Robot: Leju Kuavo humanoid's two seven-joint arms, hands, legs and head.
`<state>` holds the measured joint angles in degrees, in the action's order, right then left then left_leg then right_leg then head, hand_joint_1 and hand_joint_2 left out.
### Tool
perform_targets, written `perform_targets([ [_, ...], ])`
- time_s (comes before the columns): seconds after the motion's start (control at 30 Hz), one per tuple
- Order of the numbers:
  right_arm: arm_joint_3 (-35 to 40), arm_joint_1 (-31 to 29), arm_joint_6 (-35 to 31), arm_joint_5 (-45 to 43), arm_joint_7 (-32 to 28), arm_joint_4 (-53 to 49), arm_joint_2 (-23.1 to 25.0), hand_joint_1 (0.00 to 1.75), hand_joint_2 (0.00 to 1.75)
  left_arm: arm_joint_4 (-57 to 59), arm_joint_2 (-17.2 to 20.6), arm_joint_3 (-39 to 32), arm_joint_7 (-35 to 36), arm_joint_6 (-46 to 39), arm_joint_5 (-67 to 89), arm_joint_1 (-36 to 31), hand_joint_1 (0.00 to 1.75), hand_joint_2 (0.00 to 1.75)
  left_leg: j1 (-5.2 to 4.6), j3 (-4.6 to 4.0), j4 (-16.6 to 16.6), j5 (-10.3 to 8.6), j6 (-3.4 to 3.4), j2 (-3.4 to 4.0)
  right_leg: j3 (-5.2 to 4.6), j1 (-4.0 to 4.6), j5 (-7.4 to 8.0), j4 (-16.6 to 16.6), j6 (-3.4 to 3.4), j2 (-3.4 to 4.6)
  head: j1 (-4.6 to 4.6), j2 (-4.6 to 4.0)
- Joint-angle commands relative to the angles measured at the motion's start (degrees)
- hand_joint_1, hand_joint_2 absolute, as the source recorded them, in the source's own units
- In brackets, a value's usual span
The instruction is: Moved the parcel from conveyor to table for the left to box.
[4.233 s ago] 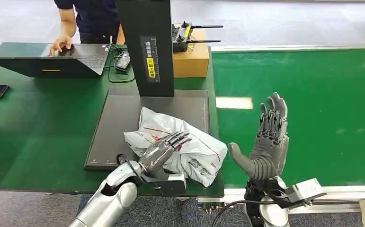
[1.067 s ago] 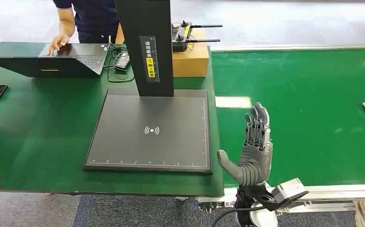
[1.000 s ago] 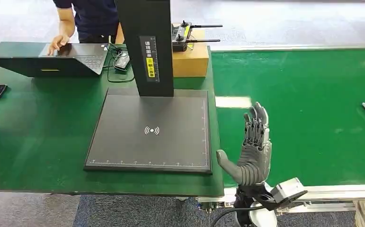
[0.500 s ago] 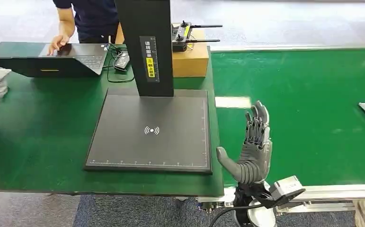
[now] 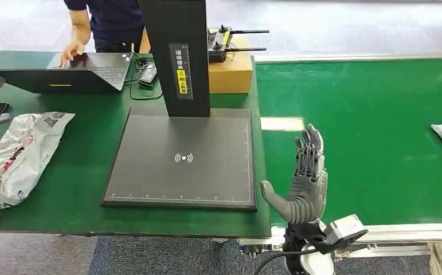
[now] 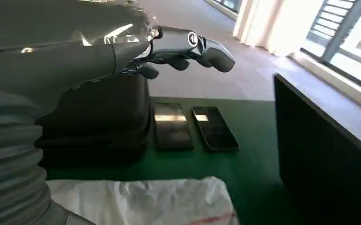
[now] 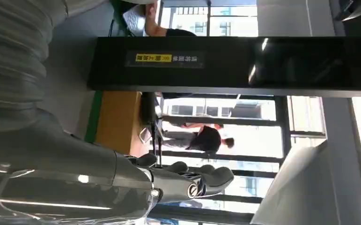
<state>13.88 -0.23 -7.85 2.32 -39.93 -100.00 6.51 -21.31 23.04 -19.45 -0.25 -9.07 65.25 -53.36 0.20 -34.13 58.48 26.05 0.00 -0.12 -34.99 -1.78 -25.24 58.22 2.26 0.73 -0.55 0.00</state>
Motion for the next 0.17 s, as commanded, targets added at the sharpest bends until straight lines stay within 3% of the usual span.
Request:
perform_targets([
  [0.03, -2.0, 2.2, -1.6, 2.2, -0.1, -0.7, -0.3, 0.00, 1.75, -13.0, -9.7, -5.7, -14.5, -3.2, -9.9, 10.4, 0.00, 1.75, 0.04, 0.27, -0.2, -0.05, -0.04, -0.20, 0.35, 0.07, -0.03, -0.2, -0.20, -0.28, 0.02, 0.00],
  [0.07, -1.7, 2.6, -1.7, 2.2, -0.1, -0.8, -0.6, 0.00, 1.75, -23.1, -13.4, -4.1, -19.1, -4.5, -14.2, 16.2, 0.00, 1.75, 0.03, 0.29, -0.2, -0.07, -0.03, -0.28, 0.39, 0.06, -0.05, -0.2, -0.19, -0.36, -0.02, 0.00],
  [0.1, -1.5, 2.7, -1.9, 2.2, -0.1, -0.9, -0.6, 0.00, 1.75, -27.4, -14.9, -2.5, -17.7, -4.6, -15.1, 18.8, 0.00, 1.75, -0.03, 0.17, -0.2, -0.07, 0.00, -0.27, 0.24, 0.00, -0.04, -0.2, -0.09, -0.33, 0.02, 0.00],
  [0.17, -1.3, 3.3, -2.4, 2.2, -0.1, -0.9, -0.7, 0.00, 1.75, -39.8, -18.3, 1.6, -22.5, -2.8, -22.3, 26.2, 0.00, 1.75, -0.06, 0.25, -0.2, -0.09, 0.02, -0.38, 0.36, -0.02, -0.05, -0.3, -0.11, -0.46, 0.02, 0.00],
])
